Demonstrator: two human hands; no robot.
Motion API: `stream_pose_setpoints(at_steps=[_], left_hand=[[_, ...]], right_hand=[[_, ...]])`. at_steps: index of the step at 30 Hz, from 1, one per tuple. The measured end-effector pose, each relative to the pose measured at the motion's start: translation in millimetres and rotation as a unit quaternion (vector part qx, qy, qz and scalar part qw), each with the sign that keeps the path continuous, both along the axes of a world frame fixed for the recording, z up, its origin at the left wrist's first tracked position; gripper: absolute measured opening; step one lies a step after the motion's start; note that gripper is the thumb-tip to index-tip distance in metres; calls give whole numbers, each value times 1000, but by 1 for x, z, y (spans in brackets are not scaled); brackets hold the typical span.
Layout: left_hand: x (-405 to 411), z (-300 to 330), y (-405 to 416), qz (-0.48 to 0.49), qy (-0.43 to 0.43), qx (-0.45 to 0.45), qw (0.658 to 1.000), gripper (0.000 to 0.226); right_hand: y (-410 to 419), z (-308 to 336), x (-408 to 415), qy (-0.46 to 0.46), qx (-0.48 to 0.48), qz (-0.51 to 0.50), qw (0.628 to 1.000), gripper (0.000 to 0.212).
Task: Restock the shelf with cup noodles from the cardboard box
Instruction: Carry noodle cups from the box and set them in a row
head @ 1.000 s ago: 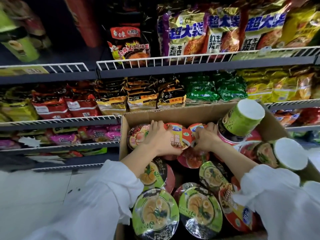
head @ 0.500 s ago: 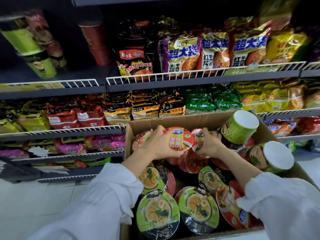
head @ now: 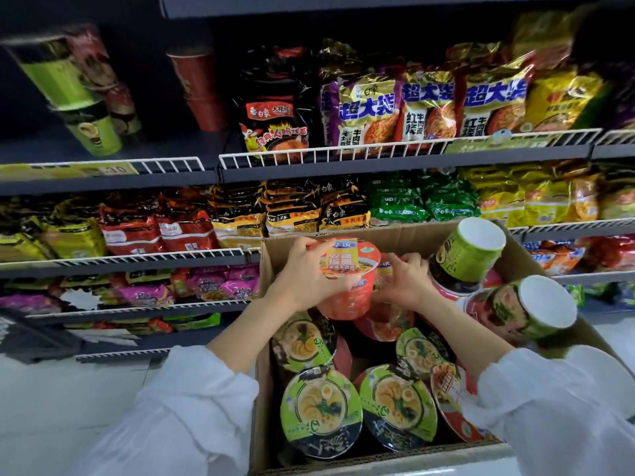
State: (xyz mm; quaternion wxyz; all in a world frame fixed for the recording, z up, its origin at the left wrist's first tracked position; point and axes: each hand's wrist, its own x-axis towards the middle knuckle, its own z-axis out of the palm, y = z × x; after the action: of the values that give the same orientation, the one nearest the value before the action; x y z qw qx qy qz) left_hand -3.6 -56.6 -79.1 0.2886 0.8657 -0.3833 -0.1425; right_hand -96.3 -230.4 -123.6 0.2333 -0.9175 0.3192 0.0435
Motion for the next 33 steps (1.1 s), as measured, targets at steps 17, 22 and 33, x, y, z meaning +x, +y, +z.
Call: stream_pose_setpoints(at_steps=[17,22,33], left_hand=[[143,90,123,266,-83,-238,931,68],[240,98,163,292,-91,-272,912,72],[400,136,181,243,-104,-251,931,71]], right_hand=[[125,139,138,-274,-15,80,958,61],[170,156,229,-325,-30,90,941,59],[196,169,432,-327,-87,-24,941,63]])
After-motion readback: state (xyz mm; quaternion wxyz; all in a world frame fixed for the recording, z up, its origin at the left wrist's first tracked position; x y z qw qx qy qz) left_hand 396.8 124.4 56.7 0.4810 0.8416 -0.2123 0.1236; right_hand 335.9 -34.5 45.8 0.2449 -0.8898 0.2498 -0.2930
